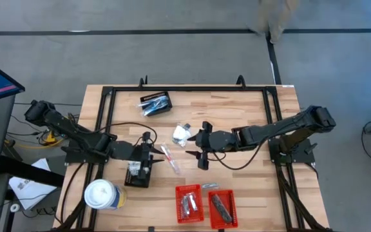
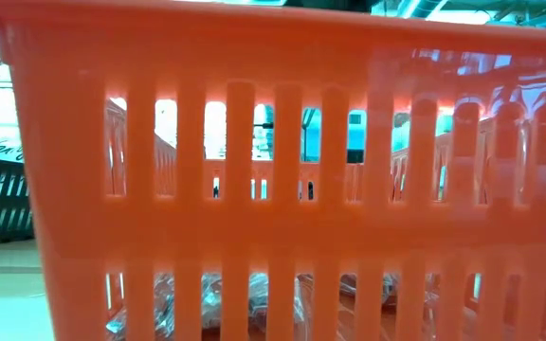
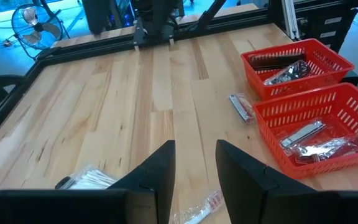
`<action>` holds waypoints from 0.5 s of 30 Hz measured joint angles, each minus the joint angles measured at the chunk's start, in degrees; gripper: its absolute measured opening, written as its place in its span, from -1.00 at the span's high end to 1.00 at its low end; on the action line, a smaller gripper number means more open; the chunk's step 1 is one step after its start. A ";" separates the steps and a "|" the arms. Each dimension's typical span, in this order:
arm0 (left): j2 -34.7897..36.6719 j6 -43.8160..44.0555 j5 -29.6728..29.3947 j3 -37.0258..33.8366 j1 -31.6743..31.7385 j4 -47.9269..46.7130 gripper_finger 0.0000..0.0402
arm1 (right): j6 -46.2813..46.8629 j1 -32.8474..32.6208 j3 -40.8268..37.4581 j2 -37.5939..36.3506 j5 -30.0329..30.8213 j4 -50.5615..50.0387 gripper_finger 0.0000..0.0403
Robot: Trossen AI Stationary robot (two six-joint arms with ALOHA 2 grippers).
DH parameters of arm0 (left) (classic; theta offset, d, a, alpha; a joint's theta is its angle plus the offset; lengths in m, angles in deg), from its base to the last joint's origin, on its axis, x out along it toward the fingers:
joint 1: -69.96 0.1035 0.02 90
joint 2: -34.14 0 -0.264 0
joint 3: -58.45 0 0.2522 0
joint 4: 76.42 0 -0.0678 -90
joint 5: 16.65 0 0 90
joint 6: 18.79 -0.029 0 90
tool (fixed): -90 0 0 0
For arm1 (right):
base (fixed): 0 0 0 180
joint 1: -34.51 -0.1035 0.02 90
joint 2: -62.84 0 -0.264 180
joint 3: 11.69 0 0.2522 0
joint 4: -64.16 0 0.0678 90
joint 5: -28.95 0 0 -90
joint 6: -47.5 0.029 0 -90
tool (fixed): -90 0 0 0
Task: Pick & Place Travel size toiletries
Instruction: Put the red toothbrush into the top black bin
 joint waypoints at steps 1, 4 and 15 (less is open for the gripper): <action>0.00 0.00 0.00 -0.02 0.00 0.04 0.46 | -0.05 -0.04 0.09 -0.27 0.00 0.70 -0.14; 0.01 0.00 0.00 -0.01 0.00 0.04 0.46 | -0.17 -0.21 -0.08 -0.85 -0.02 -0.11 -0.14; 0.02 0.00 0.00 -0.01 -0.01 0.11 0.46 | 0.72 -1.28 -0.93 -1.06 -0.02 0.76 -0.14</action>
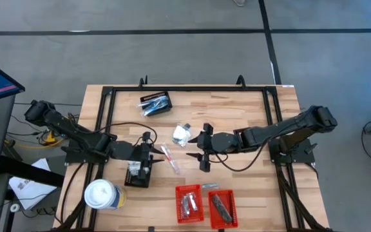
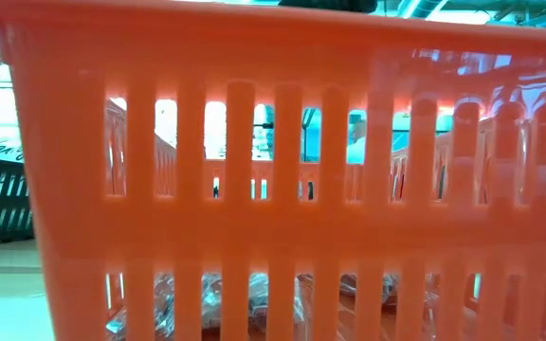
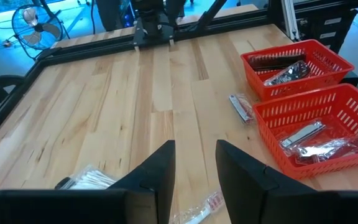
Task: Pick & Place Travel size toiletries
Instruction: Put the red toothbrush into the top black bin
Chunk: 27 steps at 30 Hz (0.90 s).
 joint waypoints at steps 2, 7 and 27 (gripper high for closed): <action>0.00 0.00 0.00 0.01 -0.01 0.00 0.46 | 0.87 -0.05 -2.26 -0.30 -0.01 2.00 -0.14; 0.02 0.00 0.00 -0.01 -0.01 0.06 0.46 | 2.74 -0.34 -11.93 -5.67 -0.02 12.74 -0.14; -14.68 -9.05 2.60 6.34 1.32 0.96 0.46 | -6.70 14.04 -21.10 -22.13 -23.29 42.79 -0.14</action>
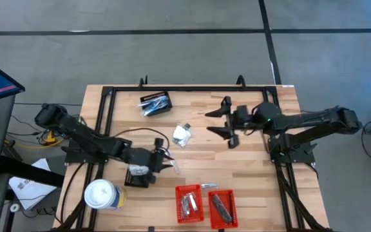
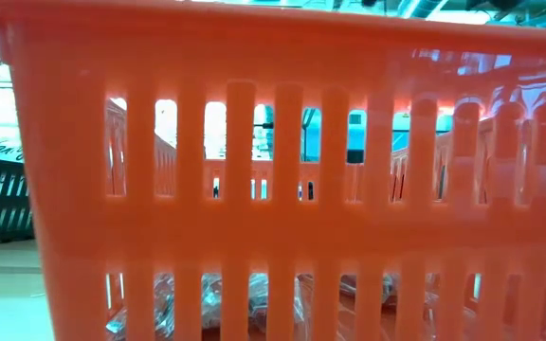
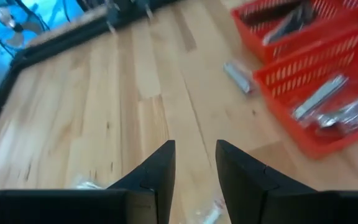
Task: Pick & Place Travel size toiletries
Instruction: Put the red toothbrush into the top black bin
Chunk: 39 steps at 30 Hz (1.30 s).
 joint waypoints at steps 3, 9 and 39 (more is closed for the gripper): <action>-5.55 -2.81 0.00 4.71 -0.12 -2.29 0.46 | 2.82 2.64 -1.53 -0.68 -9.85 8.54 -0.14; -11.49 -3.02 -1.12 15.66 -0.32 -24.37 0.46 | 6.88 4.12 -6.89 -0.70 -14.45 17.59 -0.14; -22.74 -10.51 7.96 18.71 7.49 -33.48 0.41 | 10.96 8.90 -6.88 -3.34 -28.01 15.76 -0.14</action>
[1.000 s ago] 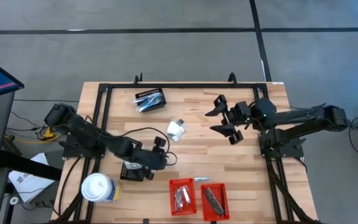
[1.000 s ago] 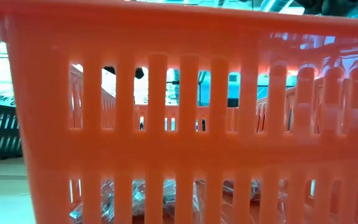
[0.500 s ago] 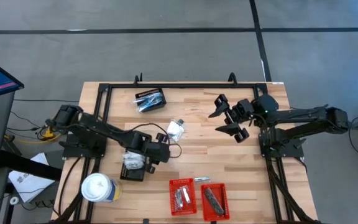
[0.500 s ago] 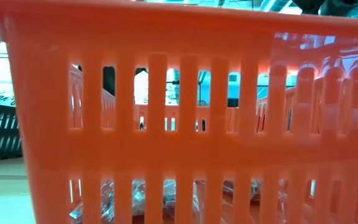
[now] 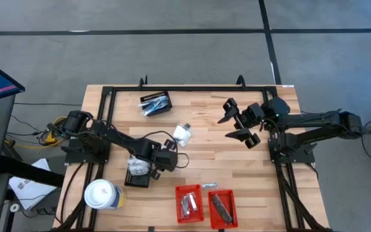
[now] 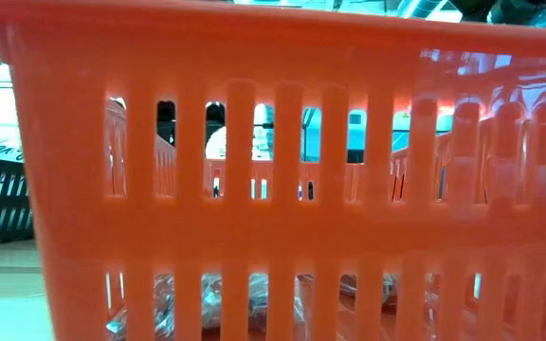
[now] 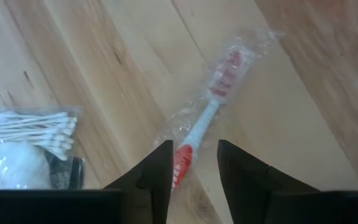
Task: Pick & Place Travel size toiletries
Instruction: Put the red toothbrush into the top black bin
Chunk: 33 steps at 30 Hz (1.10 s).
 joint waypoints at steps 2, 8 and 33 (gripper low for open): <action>0.00 0.00 -0.01 0.00 0.20 0.13 0.35 | 0.01 0.02 0.00 0.00 0.00 0.02 -0.14; -1.42 -0.37 0.07 0.02 0.20 1.29 0.10 | 0.02 0.00 0.00 0.00 0.00 0.04 -0.14; -7.25 0.08 4.61 2.59 2.80 4.86 0.48 | 0.02 0.00 0.00 0.00 0.00 0.07 -0.14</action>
